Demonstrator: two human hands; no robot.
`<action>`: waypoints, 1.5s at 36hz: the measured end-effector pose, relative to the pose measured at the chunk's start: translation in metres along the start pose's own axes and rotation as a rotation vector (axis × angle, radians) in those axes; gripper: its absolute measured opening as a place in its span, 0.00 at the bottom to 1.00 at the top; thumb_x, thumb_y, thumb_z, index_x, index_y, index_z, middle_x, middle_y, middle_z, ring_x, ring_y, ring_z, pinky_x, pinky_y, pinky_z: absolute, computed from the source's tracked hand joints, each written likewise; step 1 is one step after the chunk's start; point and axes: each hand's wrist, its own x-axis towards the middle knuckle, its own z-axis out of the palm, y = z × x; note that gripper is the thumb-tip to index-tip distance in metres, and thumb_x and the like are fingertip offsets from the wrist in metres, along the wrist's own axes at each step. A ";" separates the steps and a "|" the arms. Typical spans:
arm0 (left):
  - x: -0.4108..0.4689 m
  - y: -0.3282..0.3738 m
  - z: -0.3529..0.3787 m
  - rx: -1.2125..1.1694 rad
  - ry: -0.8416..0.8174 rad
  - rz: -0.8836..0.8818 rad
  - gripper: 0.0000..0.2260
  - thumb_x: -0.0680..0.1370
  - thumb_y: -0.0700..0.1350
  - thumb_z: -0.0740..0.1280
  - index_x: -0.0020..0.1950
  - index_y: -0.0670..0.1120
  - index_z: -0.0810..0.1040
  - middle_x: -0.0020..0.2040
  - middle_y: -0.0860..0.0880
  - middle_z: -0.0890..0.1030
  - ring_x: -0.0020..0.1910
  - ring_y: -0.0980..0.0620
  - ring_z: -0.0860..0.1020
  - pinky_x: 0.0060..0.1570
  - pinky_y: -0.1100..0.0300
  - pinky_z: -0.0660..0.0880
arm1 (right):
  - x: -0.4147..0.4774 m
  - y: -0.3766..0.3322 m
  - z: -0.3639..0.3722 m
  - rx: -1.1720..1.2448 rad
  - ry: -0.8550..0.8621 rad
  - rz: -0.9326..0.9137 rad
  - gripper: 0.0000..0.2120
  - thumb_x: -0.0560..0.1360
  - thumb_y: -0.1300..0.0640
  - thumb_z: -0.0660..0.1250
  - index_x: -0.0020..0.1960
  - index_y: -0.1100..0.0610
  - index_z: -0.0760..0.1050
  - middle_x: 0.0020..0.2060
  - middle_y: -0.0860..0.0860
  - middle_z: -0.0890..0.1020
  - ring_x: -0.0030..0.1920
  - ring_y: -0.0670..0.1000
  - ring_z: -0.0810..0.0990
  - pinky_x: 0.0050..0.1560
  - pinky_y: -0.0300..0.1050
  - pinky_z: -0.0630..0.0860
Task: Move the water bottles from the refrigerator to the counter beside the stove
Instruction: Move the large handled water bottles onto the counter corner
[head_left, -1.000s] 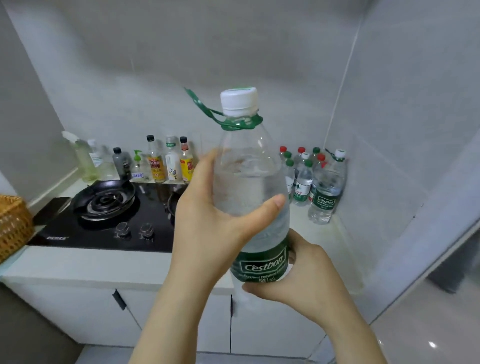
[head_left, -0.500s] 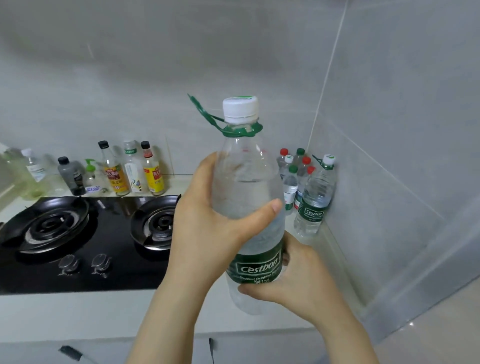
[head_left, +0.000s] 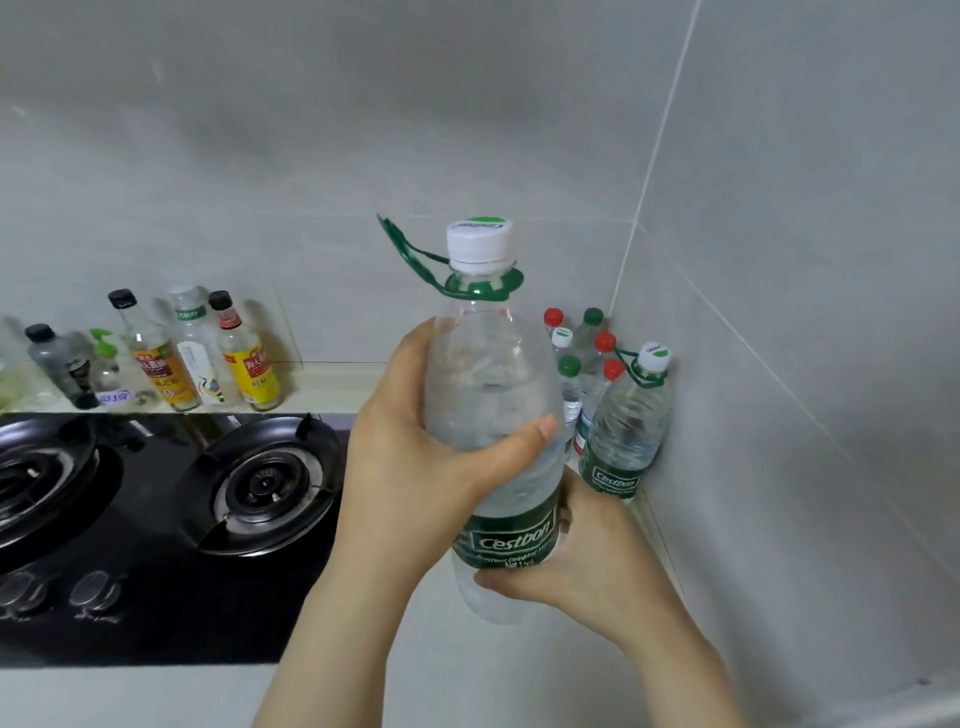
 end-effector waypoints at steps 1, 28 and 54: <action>0.004 -0.003 0.004 0.001 -0.006 -0.001 0.31 0.62 0.46 0.81 0.62 0.54 0.74 0.53 0.62 0.81 0.53 0.65 0.79 0.51 0.68 0.76 | 0.005 0.003 -0.001 0.004 -0.002 0.004 0.36 0.48 0.35 0.75 0.53 0.43 0.71 0.43 0.39 0.83 0.46 0.42 0.81 0.47 0.45 0.79; 0.091 -0.111 0.062 -0.010 -0.291 -0.167 0.28 0.60 0.45 0.82 0.55 0.56 0.75 0.49 0.62 0.82 0.48 0.64 0.80 0.47 0.66 0.78 | 0.104 0.081 0.036 0.071 0.048 0.219 0.39 0.49 0.37 0.74 0.59 0.44 0.70 0.47 0.39 0.82 0.50 0.41 0.80 0.51 0.46 0.79; 0.129 -0.177 0.115 -0.014 -0.452 -0.249 0.31 0.61 0.43 0.82 0.60 0.56 0.74 0.54 0.61 0.81 0.54 0.62 0.79 0.55 0.54 0.78 | 0.161 0.153 0.061 0.311 0.166 0.206 0.37 0.56 0.52 0.78 0.63 0.45 0.69 0.56 0.41 0.80 0.58 0.43 0.79 0.56 0.51 0.78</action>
